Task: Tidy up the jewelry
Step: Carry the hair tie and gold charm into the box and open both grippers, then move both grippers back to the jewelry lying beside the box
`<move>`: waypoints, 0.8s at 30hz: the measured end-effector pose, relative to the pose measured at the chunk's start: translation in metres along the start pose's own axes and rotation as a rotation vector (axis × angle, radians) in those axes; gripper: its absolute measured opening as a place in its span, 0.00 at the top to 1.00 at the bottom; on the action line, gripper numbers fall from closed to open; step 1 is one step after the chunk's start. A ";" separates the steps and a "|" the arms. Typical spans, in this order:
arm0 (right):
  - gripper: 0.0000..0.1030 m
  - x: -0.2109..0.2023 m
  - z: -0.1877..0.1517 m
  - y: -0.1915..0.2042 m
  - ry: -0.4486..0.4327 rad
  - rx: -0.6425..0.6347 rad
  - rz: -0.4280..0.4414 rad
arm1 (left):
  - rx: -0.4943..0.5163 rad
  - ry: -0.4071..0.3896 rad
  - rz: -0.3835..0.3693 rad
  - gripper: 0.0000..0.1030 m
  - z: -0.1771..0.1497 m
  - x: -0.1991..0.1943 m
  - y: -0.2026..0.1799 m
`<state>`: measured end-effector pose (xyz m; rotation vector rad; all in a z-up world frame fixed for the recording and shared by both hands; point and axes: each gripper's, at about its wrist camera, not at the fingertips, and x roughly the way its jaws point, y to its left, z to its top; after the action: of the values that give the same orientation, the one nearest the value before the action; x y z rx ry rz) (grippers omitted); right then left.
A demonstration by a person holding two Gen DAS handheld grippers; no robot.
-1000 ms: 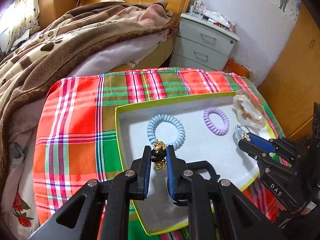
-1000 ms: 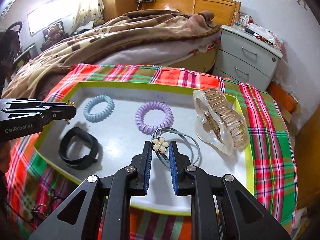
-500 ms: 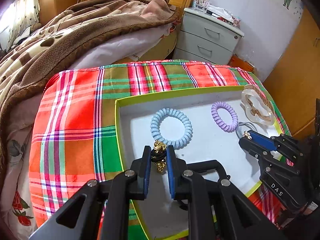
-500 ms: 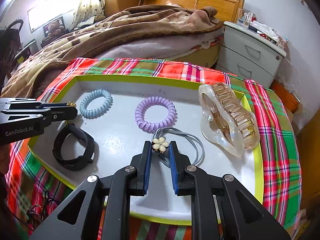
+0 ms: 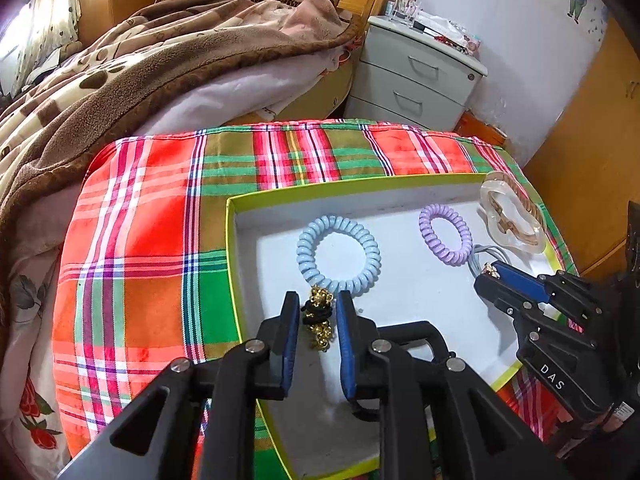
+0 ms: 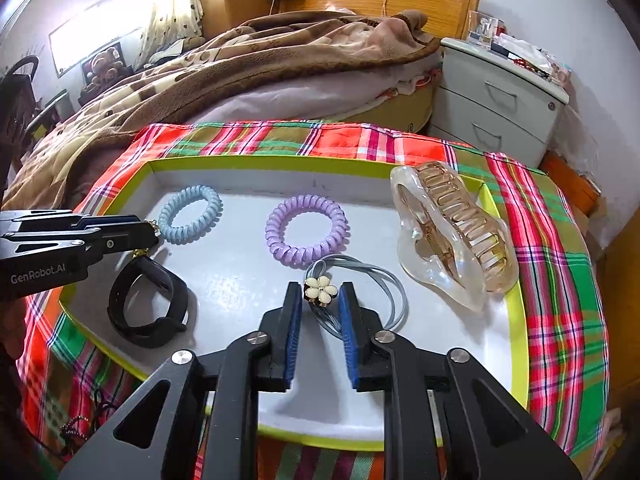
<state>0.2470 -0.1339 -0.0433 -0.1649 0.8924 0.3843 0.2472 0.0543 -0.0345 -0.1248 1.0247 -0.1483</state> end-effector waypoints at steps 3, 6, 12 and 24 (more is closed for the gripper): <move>0.76 0.000 0.001 -0.002 -0.001 0.012 0.003 | -0.001 -0.005 0.005 0.73 0.000 -0.002 -0.001; 0.75 -0.001 0.001 -0.003 -0.003 0.030 0.011 | -0.005 -0.007 0.009 0.73 -0.001 -0.003 0.000; 0.70 -0.008 0.000 -0.004 -0.018 0.051 0.019 | -0.009 -0.021 0.006 0.72 -0.003 -0.012 -0.002; 0.70 -0.052 -0.020 0.002 -0.082 0.045 0.051 | -0.024 -0.084 -0.045 0.67 -0.026 -0.062 0.000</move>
<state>0.2022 -0.1517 -0.0148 -0.0842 0.8249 0.4147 0.1934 0.0642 0.0039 -0.1744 0.9401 -0.1707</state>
